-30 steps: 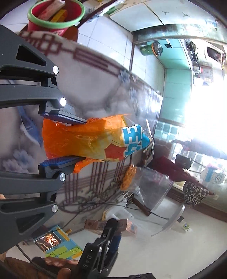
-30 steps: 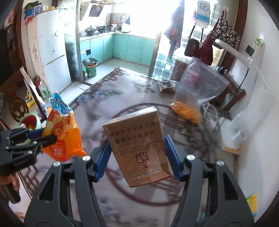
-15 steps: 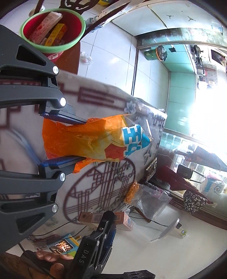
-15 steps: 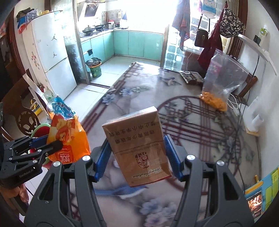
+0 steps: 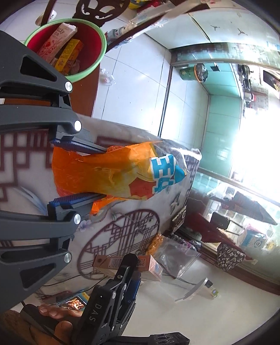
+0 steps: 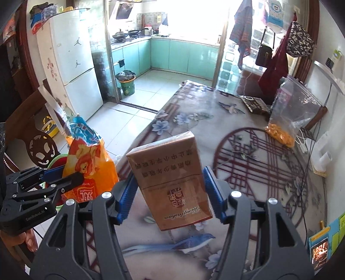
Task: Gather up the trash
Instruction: 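Carry the box and chip bag over the red bucket and open both grippers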
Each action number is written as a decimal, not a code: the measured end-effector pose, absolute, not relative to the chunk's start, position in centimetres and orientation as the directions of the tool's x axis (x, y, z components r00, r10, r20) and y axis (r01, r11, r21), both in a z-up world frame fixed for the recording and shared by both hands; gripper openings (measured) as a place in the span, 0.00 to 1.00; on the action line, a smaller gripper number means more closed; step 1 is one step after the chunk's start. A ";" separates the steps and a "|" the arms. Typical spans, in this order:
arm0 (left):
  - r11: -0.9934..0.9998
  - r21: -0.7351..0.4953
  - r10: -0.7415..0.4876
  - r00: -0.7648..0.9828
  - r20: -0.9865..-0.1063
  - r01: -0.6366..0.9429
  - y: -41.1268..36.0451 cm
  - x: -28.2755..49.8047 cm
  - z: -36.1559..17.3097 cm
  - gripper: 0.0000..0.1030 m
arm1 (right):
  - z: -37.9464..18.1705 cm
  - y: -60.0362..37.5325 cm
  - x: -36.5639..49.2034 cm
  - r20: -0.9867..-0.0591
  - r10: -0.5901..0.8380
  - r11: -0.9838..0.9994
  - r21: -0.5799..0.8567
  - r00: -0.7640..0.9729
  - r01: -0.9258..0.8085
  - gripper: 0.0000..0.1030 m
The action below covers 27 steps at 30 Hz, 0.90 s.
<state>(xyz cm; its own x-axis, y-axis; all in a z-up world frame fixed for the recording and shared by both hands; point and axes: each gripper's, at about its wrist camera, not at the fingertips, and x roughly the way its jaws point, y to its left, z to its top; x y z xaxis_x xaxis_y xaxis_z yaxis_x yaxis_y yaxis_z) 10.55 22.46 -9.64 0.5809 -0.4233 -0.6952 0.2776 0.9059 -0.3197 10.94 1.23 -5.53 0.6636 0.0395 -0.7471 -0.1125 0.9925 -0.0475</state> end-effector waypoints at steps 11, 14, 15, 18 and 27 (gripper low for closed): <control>0.941 -0.321 -0.319 0.610 -0.725 0.110 29.3 9.9 -11.3 0.32 | -5.8 6.6 11.9 -0.750 0.108 0.974 -0.051 0.652 -0.220 0.57; 0.945 -0.321 -0.287 0.616 -0.734 0.058 31.3 9.7 -11.8 0.32 | -5.8 8.4 12.2 -0.753 0.131 0.964 -0.056 0.645 -0.262 0.57; 0.946 -0.322 -0.274 0.618 -0.737 0.036 32.1 9.6 -12.1 0.32 | -5.9 8.9 12.3 -0.754 0.137 0.960 -0.058 0.642 -0.273 0.57; 0.946 -0.323 -0.242 0.620 -0.746 -0.020 34.4 9.2 -12.8 0.32 | -6.1 10.8 12.6 -0.757 0.160 0.947 -0.064 0.633 -0.316 0.57; 0.932 -0.316 -0.153 0.599 -0.786 -0.176 40.5 8.3 -15.4 0.32 | -7.1 16.3 13.6 -0.775 0.241 0.899 -0.048 0.584 -0.435 0.57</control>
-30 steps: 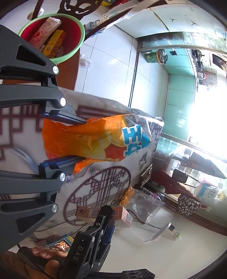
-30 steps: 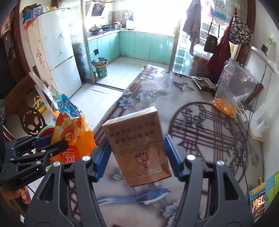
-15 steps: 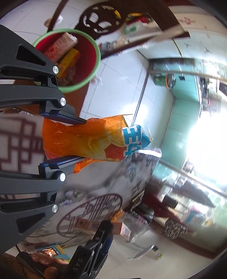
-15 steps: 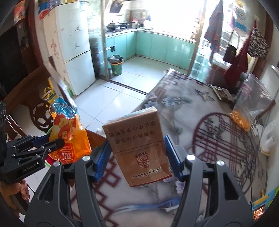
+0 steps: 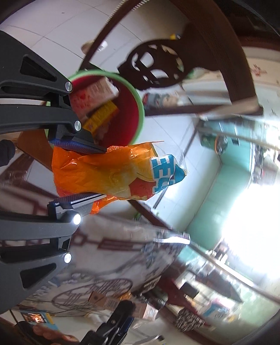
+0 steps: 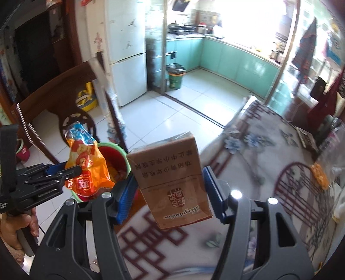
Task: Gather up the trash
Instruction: 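Carry the box and chip bag over the red bucket and open both grippers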
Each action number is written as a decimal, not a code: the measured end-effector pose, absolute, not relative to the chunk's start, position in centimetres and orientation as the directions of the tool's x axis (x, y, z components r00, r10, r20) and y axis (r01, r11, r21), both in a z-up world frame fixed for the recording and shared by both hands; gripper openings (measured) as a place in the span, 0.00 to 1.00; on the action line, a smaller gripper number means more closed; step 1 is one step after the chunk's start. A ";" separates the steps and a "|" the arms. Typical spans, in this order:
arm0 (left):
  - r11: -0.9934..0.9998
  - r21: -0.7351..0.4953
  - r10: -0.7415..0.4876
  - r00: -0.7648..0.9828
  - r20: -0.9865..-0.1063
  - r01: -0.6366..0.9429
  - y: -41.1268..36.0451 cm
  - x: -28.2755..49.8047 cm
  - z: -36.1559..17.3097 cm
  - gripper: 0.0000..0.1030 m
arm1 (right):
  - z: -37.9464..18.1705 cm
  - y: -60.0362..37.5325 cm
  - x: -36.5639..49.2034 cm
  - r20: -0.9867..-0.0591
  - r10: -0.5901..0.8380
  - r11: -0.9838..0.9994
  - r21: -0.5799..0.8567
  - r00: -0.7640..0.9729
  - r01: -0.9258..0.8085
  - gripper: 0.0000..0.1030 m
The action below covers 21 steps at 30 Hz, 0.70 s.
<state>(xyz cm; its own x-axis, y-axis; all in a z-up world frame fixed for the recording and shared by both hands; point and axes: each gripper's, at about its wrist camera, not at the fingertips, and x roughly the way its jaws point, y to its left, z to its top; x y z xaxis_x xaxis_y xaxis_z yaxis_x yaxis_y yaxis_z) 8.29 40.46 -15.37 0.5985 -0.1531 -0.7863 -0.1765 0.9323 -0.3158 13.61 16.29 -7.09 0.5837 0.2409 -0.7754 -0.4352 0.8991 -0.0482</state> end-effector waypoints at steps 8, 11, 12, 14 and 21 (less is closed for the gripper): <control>0.912 -0.296 -0.098 0.551 -0.828 -0.283 44.7 8.1 -18.1 0.32 | -9.3 22.7 14.3 -0.806 0.323 0.829 -0.012 0.496 -0.559 0.57; 0.904 -0.294 -0.090 0.536 -0.840 -0.310 45.8 8.2 -19.1 0.32 | -10.2 24.8 14.6 -0.821 0.350 0.803 0.014 0.452 -0.596 0.57; 0.902 -0.292 -0.087 0.530 -0.843 -0.317 46.2 8.3 -19.4 0.32 | -10.4 25.2 14.6 -0.824 0.358 0.795 0.023 0.438 -0.606 0.57; 0.899 -0.286 -0.080 0.519 -0.851 -0.332 46.9 8.4 -19.9 0.32 | -11.1 26.6 14.7 -0.831 0.380 0.776 0.047 0.406 -0.630 0.57; 0.887 -0.263 -0.058 0.472 -0.880 -0.381 48.6 9.1 -21.8 0.32 | -13.6 30.5 15.3 -0.853 0.417 0.720 0.100 0.314 -0.686 0.57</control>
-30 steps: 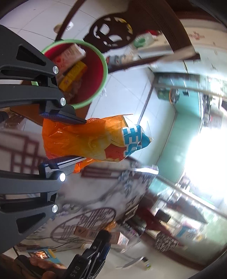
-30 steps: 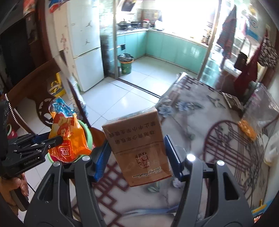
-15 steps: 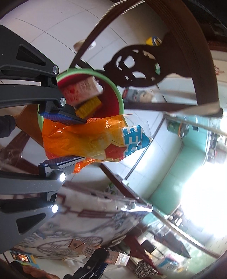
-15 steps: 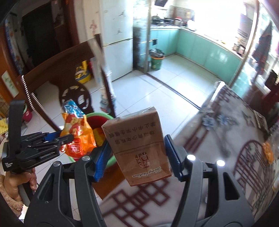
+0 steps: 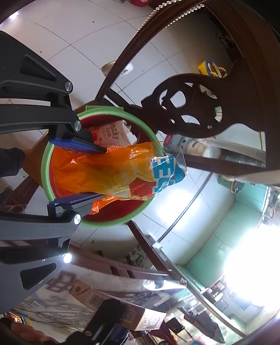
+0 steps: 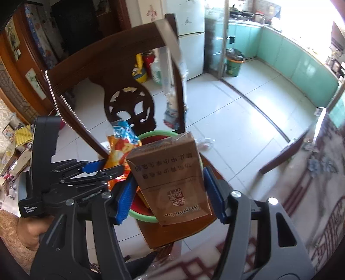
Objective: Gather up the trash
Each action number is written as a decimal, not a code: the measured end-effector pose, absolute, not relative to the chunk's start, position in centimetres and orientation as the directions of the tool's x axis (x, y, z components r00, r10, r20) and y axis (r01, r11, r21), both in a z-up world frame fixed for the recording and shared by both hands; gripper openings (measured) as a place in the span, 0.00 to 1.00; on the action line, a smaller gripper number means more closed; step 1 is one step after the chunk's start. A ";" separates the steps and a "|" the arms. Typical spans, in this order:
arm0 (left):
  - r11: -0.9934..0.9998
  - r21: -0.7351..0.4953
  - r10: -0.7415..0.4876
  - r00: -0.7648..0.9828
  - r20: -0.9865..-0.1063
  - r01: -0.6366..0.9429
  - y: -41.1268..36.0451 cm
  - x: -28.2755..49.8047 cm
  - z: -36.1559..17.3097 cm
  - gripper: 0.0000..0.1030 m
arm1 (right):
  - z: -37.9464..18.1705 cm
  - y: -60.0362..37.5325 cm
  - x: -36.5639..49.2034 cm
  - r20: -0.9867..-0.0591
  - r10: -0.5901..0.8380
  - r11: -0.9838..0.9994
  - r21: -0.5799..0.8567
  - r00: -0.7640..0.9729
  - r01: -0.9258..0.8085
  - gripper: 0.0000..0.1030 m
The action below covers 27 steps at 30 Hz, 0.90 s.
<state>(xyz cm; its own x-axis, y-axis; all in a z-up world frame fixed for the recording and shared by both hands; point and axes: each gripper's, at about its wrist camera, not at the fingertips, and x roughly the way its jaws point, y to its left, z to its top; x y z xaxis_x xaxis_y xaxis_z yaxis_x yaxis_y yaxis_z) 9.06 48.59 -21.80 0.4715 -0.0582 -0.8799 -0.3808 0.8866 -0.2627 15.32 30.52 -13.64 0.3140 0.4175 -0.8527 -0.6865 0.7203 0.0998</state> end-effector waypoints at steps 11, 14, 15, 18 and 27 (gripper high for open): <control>0.879 -0.206 -0.008 0.418 -0.908 -0.431 49.5 9.9 -23.3 0.35 | -16.0 32.0 16.1 -0.864 0.444 0.692 0.163 0.237 -0.703 0.59; 0.869 -0.183 0.020 0.402 -0.915 -0.460 49.8 10.0 -23.4 0.62 | -16.3 32.2 15.9 -0.864 0.433 0.690 0.135 0.256 -0.711 0.77; 0.865 -0.188 0.023 0.412 -0.911 -0.464 49.8 9.9 -23.2 0.62 | -16.2 32.0 15.9 -0.859 0.436 0.691 0.131 0.266 -0.711 0.77; 0.870 -0.188 0.027 0.425 -0.905 -0.456 49.3 9.7 -22.5 0.63 | -15.6 30.9 15.7 -0.848 0.460 0.694 0.158 0.264 -0.703 0.77; 0.919 -0.202 0.089 0.678 -0.730 -0.338 43.4 9.3 -14.0 0.90 | -6.4 20.9 12.5 -0.599 0.476 0.828 0.061 0.643 -0.557 0.96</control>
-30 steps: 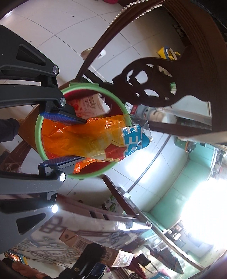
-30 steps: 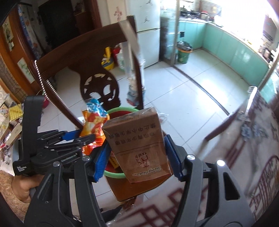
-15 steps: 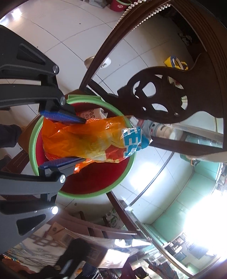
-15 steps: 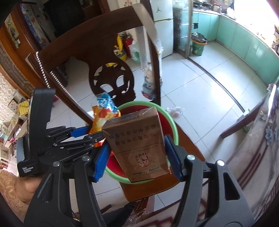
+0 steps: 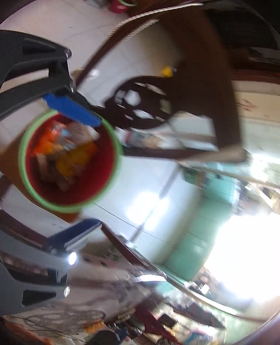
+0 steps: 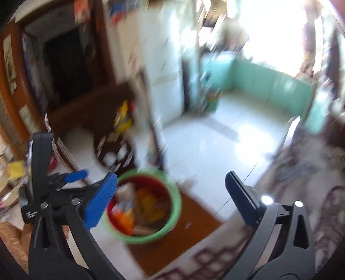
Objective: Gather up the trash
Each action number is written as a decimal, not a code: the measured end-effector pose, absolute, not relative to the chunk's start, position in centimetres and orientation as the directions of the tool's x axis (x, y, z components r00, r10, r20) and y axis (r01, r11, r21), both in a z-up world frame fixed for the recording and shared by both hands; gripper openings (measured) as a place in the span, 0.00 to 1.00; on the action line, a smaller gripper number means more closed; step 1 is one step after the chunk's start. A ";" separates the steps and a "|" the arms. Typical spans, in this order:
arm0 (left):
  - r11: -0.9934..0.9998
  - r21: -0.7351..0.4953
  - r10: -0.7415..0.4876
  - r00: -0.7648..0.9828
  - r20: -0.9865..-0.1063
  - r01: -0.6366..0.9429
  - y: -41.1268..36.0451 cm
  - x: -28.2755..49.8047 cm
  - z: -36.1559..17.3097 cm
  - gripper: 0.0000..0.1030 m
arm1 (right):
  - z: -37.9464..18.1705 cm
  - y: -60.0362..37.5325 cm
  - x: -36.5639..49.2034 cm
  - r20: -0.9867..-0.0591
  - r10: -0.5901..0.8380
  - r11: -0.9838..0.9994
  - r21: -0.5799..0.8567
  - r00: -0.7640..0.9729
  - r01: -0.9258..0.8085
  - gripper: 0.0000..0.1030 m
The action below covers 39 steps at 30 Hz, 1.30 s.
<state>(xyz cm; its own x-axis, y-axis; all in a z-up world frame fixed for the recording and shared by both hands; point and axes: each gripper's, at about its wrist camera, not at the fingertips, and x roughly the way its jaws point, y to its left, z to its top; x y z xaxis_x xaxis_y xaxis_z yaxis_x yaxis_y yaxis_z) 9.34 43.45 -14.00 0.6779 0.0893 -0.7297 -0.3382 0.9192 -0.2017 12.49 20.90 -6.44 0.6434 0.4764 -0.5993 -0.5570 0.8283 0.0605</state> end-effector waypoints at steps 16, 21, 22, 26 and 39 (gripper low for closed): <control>0.991 -0.110 0.027 0.903 -0.429 -0.082 20.7 6.7 -2.2 0.92 | 0.2 0.0 4.9 -0.434 0.133 0.991 0.029 0.891 -0.133 0.96; 0.989 -0.095 0.067 0.911 -0.408 -0.115 15.7 4.5 -2.5 0.92 | 0.4 -5.2 4.2 -0.481 0.107 0.993 0.009 0.870 -0.117 0.96; 0.987 -0.097 0.079 0.915 -0.396 -0.127 14.9 3.8 -2.6 0.92 | 0.6 -5.7 4.2 -0.489 0.113 0.992 0.013 0.865 -0.123 0.96; 0.987 -0.103 0.067 0.902 -0.427 -0.122 12.0 2.5 -2.9 0.92 | 0.4 -8.2 3.9 -0.520 0.130 0.990 0.026 0.844 -0.137 0.96; 0.975 -0.107 0.117 0.860 -0.497 -0.194 9.3 1.0 -3.8 0.92 | -0.3 -10.7 2.7 -0.553 0.166 0.983 0.022 0.816 -0.185 0.96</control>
